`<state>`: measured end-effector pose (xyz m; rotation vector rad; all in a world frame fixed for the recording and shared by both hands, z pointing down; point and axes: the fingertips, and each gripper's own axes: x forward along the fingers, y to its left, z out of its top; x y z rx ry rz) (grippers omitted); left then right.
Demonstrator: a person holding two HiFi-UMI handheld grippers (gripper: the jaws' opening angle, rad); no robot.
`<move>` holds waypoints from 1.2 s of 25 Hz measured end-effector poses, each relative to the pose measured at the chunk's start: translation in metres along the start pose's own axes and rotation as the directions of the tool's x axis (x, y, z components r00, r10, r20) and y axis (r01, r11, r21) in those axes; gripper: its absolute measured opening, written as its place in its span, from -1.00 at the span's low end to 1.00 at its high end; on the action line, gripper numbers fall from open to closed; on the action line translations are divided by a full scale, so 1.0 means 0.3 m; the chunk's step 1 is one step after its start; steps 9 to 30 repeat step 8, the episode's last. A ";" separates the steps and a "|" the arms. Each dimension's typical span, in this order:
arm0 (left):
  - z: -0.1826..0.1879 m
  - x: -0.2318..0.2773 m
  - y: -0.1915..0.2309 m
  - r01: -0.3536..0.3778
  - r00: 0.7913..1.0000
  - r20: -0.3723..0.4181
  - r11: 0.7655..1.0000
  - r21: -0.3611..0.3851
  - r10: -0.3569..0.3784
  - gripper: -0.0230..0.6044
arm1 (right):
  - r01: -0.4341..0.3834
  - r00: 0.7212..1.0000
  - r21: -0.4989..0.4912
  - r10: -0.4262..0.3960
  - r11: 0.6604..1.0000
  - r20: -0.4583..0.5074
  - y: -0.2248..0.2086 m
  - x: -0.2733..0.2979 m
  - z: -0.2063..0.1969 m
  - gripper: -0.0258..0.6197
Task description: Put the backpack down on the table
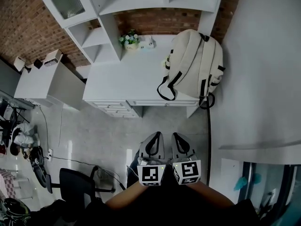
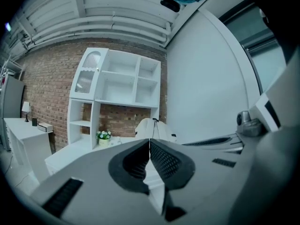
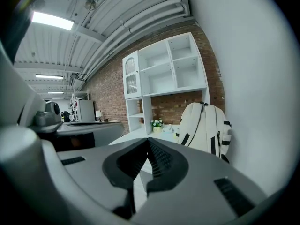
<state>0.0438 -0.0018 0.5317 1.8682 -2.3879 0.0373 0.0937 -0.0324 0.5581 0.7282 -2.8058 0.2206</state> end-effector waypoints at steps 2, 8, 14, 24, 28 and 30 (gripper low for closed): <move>-0.014 -0.014 -0.012 -0.005 1.000 -0.014 1.000 0.010 0.006 -0.87 | -0.014 1.000 -0.002 0.014 1.000 0.001 0.007 -0.020 -0.013 -0.87; -0.026 -0.034 -0.064 -0.005 0.999 -0.032 0.999 0.035 0.006 -0.87 | -0.013 1.000 0.003 0.013 1.000 0.002 -0.011 -0.065 -0.048 -0.87; -0.026 -0.034 -0.064 -0.005 0.999 -0.032 0.999 0.035 0.006 -0.87 | -0.013 1.000 0.003 0.013 1.000 0.002 -0.011 -0.065 -0.048 -0.87; -0.026 -0.034 -0.064 -0.005 0.999 -0.032 0.999 0.035 0.006 -0.87 | -0.013 1.000 0.003 0.013 1.000 0.002 -0.011 -0.065 -0.048 -0.87; -0.026 -0.034 -0.064 -0.005 0.999 -0.032 0.999 0.035 0.006 -0.87 | -0.013 1.000 0.003 0.013 1.000 0.002 -0.011 -0.065 -0.048 -0.87; -0.026 -0.034 -0.064 -0.005 0.999 -0.032 0.999 0.035 0.006 -0.87 | -0.013 1.000 0.003 0.013 1.000 0.002 -0.011 -0.065 -0.048 -0.87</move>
